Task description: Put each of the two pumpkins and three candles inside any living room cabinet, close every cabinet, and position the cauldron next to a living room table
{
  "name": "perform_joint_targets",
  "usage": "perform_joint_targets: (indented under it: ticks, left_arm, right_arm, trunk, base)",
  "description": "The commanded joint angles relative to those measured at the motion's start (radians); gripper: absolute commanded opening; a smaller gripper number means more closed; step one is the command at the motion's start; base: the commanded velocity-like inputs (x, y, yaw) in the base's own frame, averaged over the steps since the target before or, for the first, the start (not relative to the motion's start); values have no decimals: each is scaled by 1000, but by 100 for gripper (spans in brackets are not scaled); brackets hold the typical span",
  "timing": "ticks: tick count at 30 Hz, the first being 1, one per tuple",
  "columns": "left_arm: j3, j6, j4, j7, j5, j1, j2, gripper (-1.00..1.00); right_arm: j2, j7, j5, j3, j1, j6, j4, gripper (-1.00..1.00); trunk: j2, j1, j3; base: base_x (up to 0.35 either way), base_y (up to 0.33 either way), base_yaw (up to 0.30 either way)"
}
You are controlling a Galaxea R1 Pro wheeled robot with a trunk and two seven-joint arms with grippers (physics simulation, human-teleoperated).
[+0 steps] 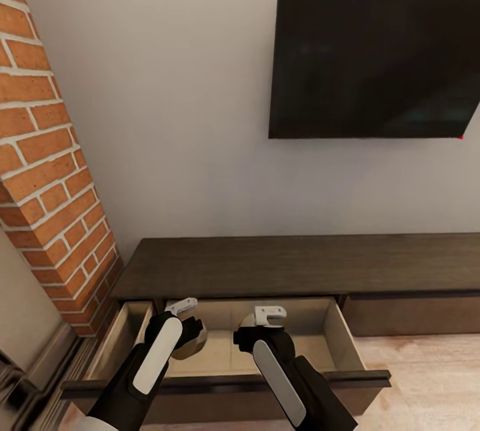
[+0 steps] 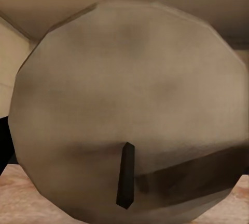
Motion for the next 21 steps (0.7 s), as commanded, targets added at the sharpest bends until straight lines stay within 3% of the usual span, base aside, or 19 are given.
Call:
perform_joint_targets:
  ticks: [1,21]
  left_arm:
    - [-1,3,-1,7,6,-1,0,-100]
    - [-1,3,-1,7,8,-1,0,-100]
  right_arm:
    - [0,-12,-11,2,-1,-1,-1,-100]
    - [-2,-11,-11,0,-1,-1,-1,-100]
  trunk:
    - [-8,4,-4]
    - [-148,80,-67]
  base:
    - [0,0,0]
    - [0,0,0]
